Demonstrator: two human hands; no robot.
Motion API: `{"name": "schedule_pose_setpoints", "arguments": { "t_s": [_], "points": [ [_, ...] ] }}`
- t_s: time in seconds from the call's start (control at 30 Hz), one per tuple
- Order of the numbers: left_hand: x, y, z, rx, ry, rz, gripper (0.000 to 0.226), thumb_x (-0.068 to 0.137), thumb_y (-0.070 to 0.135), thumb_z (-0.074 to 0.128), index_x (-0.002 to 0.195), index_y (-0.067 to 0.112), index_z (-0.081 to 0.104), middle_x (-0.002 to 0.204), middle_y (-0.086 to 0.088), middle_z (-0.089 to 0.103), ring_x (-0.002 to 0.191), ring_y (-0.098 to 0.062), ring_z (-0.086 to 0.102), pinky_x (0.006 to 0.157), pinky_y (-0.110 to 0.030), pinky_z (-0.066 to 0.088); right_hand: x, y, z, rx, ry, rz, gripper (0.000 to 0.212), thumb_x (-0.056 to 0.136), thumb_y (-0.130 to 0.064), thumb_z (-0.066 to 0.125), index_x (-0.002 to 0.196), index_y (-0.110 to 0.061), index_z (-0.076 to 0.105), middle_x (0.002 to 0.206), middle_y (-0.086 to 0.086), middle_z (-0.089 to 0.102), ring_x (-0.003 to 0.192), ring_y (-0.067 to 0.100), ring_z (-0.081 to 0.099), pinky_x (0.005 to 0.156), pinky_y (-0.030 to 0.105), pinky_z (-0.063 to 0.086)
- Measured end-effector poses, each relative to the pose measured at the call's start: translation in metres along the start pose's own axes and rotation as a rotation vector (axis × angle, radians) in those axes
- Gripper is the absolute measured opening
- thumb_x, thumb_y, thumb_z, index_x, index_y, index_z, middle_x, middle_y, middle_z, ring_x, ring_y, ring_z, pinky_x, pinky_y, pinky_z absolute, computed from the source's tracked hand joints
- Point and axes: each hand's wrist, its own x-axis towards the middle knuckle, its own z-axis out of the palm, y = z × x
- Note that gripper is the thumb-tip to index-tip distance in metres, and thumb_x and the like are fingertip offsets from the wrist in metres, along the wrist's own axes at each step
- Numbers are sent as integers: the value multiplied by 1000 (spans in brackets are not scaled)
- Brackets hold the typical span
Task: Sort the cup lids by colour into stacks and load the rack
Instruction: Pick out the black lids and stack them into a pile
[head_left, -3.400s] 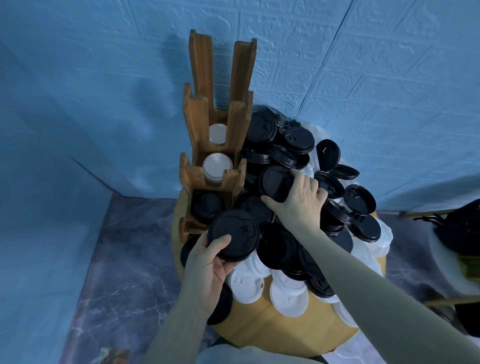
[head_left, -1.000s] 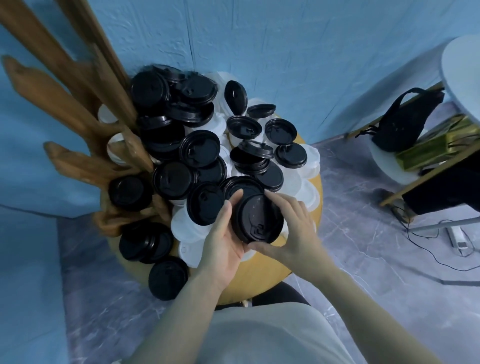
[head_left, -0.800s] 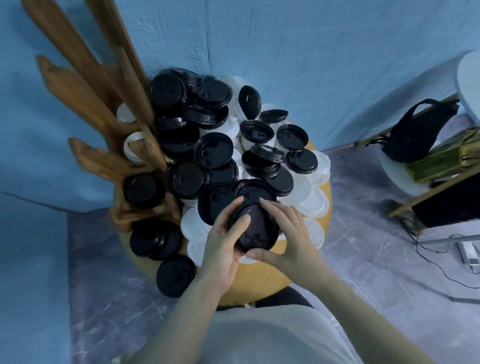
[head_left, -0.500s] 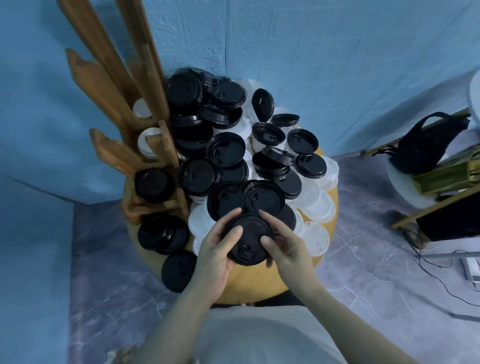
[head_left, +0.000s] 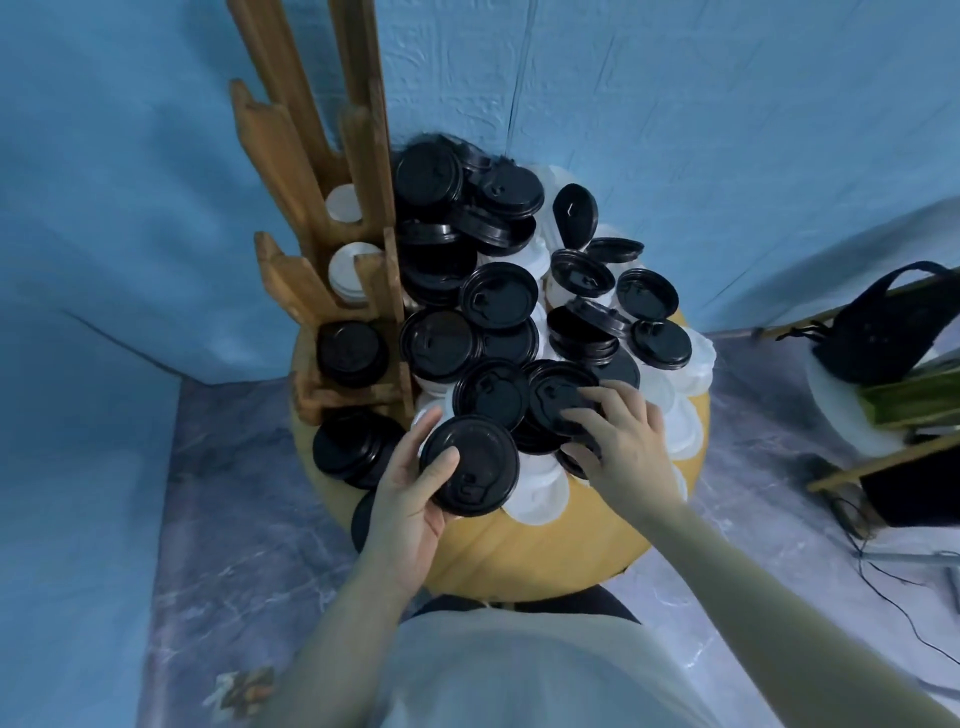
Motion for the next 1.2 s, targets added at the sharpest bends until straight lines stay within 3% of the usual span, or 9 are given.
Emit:
{"name": "schedule_pose_setpoints", "arguments": {
  "t_s": [0.13,0.3,0.47,0.57,0.63,0.77,0.97,1.1,1.2],
  "points": [
    [6,1,0,39,3,23,55,78,10,73,130,23,62,124,-6,69,111,-23,69,75,-37,60,3,2,-2,-21,40,-17,18,73,-10,83,87,-14,73,105,2,68,119,26,45,93,37,30],
    [11,2,0,50,-5,26,53,77,13,71,129,22,63,125,-8,69,114,-24,67,82,-37,60,-4,-14,-34,178,103,133,6,86,-20,68,90,-18,72,96,-8,68,106,15,52,87,27,25],
    [15,4,3,50,-15,39,55,77,13,71,132,18,61,129,-10,67,119,-26,65,101,-48,51,-9,-43,-79,1126,70,695,6,90,-8,65,89,-13,67,76,-9,69,71,6,59,72,17,47],
    [16,5,9,50,-26,33,51,82,14,74,131,16,60,130,-8,66,123,-27,62,101,-48,52,-5,-50,-81,1622,-96,874,18,83,-22,64,95,-9,66,82,8,61,76,21,56,77,32,47],
    [15,5,14,53,-56,30,51,89,25,69,136,12,55,135,-10,62,127,-29,59,102,-53,51,-2,-56,-77,1742,-202,901,25,80,-26,65,99,-10,67,84,6,63,76,18,59,76,32,45],
    [9,9,21,82,-88,-7,87,74,53,80,142,11,46,138,-16,59,127,-32,58,103,-54,50,1,-71,-67,1650,-271,884,32,79,-21,63,106,-5,67,85,7,68,71,16,61,59,23,48],
    [9,5,15,76,-53,27,57,76,15,73,131,18,60,130,-8,65,115,-27,66,93,-51,56,-1,-82,-58,1126,-135,786,13,89,-24,68,101,-19,68,82,-9,70,76,8,63,58,17,49],
    [7,6,7,59,-57,51,54,76,10,71,127,22,63,124,-5,69,113,-26,67,82,-41,60,-2,-90,-52,1141,-335,751,33,86,-31,70,117,-24,61,105,-6,68,92,9,65,68,20,54],
    [5,3,-1,52,-31,51,52,76,8,73,125,24,66,127,-8,67,115,-27,67,78,-37,59,-2,-94,-45,1184,-371,744,36,87,-18,71,122,-18,61,99,7,70,80,13,68,65,22,54]
  ]
}}
